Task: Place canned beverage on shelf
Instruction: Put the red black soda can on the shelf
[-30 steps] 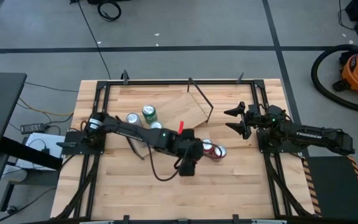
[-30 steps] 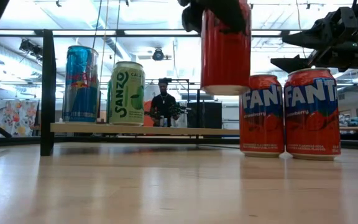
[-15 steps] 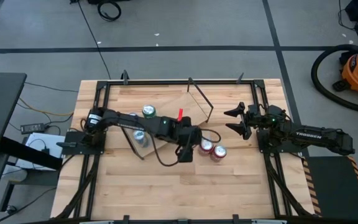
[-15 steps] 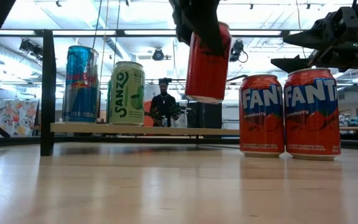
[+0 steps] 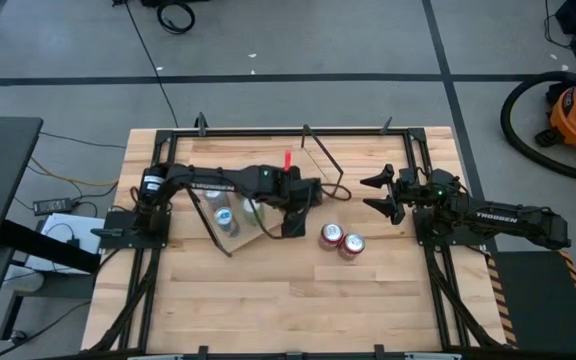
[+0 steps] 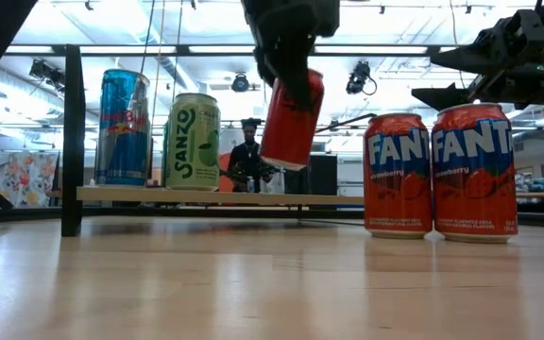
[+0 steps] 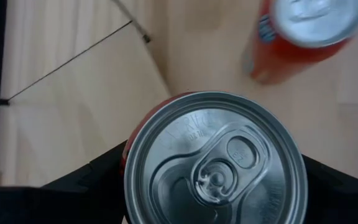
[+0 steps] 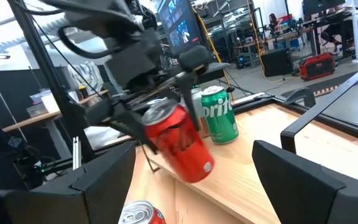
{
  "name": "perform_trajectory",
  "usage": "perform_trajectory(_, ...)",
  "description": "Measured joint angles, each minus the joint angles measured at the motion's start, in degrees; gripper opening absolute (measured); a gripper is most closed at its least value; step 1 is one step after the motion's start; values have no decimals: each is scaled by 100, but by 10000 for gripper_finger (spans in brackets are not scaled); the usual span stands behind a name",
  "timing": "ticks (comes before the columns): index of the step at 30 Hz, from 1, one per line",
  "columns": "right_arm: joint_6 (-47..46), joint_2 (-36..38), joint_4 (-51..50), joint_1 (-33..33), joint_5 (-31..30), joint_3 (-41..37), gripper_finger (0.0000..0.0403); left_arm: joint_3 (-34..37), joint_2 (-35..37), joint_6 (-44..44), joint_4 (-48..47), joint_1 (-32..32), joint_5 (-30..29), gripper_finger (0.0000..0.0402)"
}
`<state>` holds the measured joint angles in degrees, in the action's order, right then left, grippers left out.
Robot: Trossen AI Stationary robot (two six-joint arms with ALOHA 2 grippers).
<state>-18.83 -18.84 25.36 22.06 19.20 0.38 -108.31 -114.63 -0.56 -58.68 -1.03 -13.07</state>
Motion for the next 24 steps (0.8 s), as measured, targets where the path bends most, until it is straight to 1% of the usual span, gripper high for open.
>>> perform_trajectory(10, -68, -2, -10, 0, 128, 0, 334, 2, 265, 202, -433, 557, 27, 309)
perform_trajectory(18, -92, -26, -22, -22, 145, 0, 334, -2, 574, 344, -590, 1014, 16, 309)
perform_trajectory(24, -66, -28, -4, -163, 119, 0, 334, -2, 605, 516, -584, 1426, 23, 309)
